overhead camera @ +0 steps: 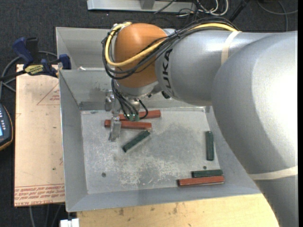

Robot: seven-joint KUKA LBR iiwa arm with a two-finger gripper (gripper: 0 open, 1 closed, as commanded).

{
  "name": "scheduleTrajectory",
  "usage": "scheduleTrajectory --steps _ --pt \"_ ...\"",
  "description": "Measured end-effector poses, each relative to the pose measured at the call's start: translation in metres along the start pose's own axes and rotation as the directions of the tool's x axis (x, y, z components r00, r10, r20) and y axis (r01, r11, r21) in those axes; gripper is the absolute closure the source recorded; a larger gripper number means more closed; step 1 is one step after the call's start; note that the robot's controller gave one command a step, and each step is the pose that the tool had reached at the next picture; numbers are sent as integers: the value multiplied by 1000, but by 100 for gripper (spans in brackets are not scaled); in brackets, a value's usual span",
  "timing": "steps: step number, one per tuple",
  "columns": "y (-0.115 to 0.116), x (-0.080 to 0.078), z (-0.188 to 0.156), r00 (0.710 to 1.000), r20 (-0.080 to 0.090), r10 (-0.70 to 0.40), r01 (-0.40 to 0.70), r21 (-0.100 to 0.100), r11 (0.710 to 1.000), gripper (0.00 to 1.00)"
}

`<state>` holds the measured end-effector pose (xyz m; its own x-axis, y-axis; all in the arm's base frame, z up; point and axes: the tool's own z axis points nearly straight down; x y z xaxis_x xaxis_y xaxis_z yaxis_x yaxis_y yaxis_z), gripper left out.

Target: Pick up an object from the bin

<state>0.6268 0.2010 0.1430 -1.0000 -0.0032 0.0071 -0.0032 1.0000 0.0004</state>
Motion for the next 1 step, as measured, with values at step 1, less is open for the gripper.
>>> scheduleTrajectory --steps 1 --pt "-63 22 74 982 6 189 -189 -2 982 0"
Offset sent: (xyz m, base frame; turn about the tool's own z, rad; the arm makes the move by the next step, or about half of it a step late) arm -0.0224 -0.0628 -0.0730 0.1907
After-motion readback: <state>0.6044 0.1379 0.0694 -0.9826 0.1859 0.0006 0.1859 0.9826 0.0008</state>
